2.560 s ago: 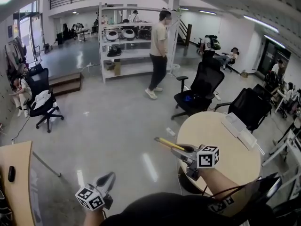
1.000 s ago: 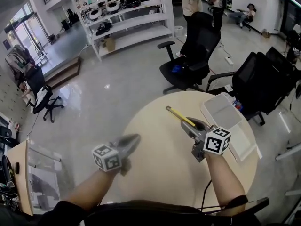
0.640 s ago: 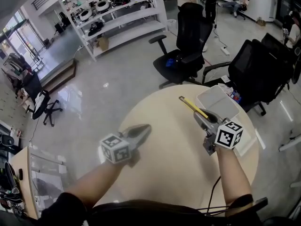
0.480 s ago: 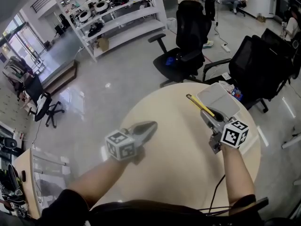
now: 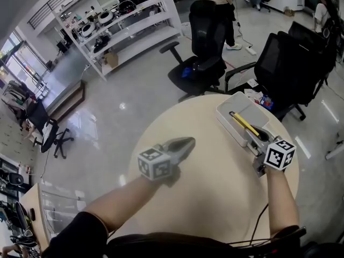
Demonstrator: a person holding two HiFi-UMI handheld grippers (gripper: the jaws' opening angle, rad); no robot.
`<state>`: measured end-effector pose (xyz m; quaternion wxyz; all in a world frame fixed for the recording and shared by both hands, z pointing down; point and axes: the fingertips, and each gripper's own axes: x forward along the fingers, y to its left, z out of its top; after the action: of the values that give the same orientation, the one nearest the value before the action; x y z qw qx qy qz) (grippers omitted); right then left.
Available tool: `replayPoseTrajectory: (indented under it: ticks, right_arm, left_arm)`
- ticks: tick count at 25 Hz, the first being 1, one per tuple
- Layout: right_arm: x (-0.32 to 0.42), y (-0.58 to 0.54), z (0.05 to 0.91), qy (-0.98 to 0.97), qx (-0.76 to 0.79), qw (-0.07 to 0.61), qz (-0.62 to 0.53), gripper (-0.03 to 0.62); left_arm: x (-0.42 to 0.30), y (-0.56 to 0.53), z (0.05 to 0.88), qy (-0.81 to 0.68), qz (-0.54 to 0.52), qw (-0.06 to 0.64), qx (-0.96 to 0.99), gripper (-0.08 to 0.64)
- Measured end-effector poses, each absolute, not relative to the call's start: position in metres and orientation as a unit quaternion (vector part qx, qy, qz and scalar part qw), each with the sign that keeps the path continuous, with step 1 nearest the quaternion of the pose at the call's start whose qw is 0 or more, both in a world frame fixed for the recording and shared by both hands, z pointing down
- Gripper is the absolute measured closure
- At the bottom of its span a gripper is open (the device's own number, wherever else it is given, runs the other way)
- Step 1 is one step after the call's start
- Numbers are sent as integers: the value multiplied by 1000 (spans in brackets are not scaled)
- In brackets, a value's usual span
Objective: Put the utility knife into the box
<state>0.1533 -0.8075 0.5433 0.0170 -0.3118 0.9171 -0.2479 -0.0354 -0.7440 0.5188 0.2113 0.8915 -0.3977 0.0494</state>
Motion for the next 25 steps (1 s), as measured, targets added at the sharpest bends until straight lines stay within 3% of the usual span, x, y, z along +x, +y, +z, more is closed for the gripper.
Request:
replayPoseTrajectory:
  ticks: [16,25]
  right_arm:
    - [247,-810,610,881,-404,-62,-238,503]
    - [285,-815,651,864,-424,-72,-262,503]
  left_arm:
    - [55,-770,547,-326,75,226,915,560]
    - [98,-783,567,-311,85,233,917,560]
